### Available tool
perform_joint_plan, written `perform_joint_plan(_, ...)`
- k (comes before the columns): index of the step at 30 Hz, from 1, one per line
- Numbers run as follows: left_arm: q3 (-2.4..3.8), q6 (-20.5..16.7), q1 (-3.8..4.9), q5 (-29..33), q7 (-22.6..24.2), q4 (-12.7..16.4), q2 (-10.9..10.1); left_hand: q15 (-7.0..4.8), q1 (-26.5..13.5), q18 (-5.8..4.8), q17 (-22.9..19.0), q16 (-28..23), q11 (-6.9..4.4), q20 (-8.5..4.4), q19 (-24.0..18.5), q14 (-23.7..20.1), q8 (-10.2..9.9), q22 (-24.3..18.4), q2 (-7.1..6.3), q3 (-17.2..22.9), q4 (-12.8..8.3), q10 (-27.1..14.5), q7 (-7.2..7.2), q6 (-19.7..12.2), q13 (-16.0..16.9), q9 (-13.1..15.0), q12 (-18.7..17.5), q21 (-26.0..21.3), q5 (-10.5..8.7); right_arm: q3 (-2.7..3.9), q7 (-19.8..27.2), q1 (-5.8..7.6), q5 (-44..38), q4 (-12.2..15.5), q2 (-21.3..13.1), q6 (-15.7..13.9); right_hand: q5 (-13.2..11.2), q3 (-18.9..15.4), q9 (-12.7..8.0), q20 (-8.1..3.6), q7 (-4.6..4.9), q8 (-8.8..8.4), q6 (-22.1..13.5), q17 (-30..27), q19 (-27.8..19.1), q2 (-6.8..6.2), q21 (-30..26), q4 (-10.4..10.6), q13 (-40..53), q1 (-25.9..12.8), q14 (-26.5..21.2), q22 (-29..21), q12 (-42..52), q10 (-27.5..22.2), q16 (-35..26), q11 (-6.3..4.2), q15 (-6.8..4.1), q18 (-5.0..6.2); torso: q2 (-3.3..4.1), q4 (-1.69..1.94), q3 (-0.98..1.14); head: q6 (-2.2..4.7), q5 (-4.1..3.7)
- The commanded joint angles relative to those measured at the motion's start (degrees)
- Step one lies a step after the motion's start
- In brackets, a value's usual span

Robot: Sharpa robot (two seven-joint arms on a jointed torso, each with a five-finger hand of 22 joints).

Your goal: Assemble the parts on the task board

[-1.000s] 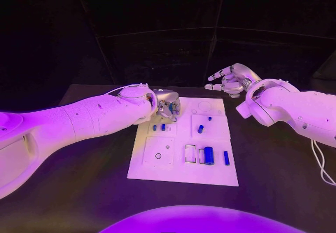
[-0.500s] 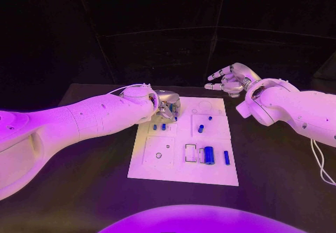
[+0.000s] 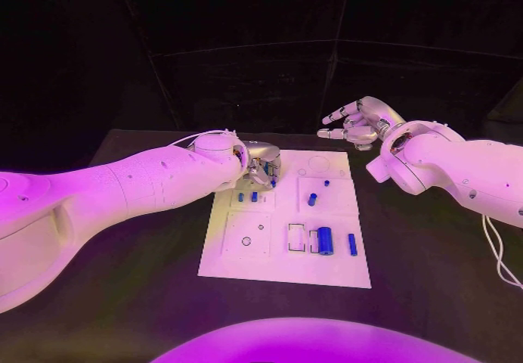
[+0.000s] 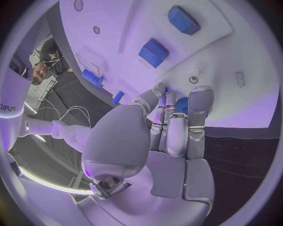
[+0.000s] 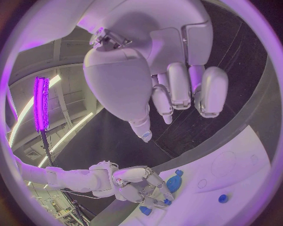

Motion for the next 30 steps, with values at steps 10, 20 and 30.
perform_joint_plan(10,-0.06,1.64,-0.30,-1.30,-0.51,-0.81,0.48,-0.81,0.19,-0.80,-0.22,0.51,-0.36,-0.30,0.42,1.30,-0.16,1.30,2.42,3.22,-0.35,3.10,-0.04,2.42,-0.02,-0.61,-1.36,1.32,-0.11,0.03,0.45,0.11,0.09,0.09,0.04,0.25,0.26,-0.27,-0.09,-0.32,-0.34,0.39,0.16,0.00,0.09,0.82,-0.19,0.04,-0.05,0.00,2.91,-0.02,-0.05,-0.09,-0.17,-0.20,-0.43,1.07,-0.01,0.04,0.01,0.00,-0.09)
perform_joint_plan(20,0.12,-3.47,-0.39,0.38,1.39,1.30,-1.26,-0.78,-0.19,-0.94,-0.35,0.62,-0.35,-0.40,0.60,1.33,-0.43,2.20,2.32,4.23,-0.58,3.74,0.12,2.84,-0.06,-0.90,-2.27,2.19,-0.18,0.03,0.48,0.11,0.09,0.08,-0.02,0.27,0.26,-0.27,-0.09,-0.32,-0.34,0.39,0.16,0.00,0.09,0.82,-0.19,0.04,-0.05,0.00,2.91,-0.02,-0.05,-0.09,-0.17,-0.20,-0.43,1.07,-0.07,0.12,-0.01,0.28,-0.15)
perform_joint_plan(30,1.79,-4.85,-0.13,4.58,1.66,4.35,-4.41,-0.75,-0.68,-1.00,-0.59,0.58,-0.32,-0.38,0.69,1.32,-0.54,2.56,1.99,4.48,-0.57,4.07,0.18,3.10,-0.05,-1.03,-2.72,2.54,-0.18,0.03,0.49,0.11,0.09,-0.05,-0.11,0.29,0.26,-0.27,-0.09,-0.32,-0.34,0.39,0.16,0.00,0.09,0.82,-0.19,0.04,-0.05,0.00,2.91,-0.02,-0.05,-0.09,-0.17,-0.20,-0.43,1.07,-0.11,0.15,-0.02,0.65,0.17)
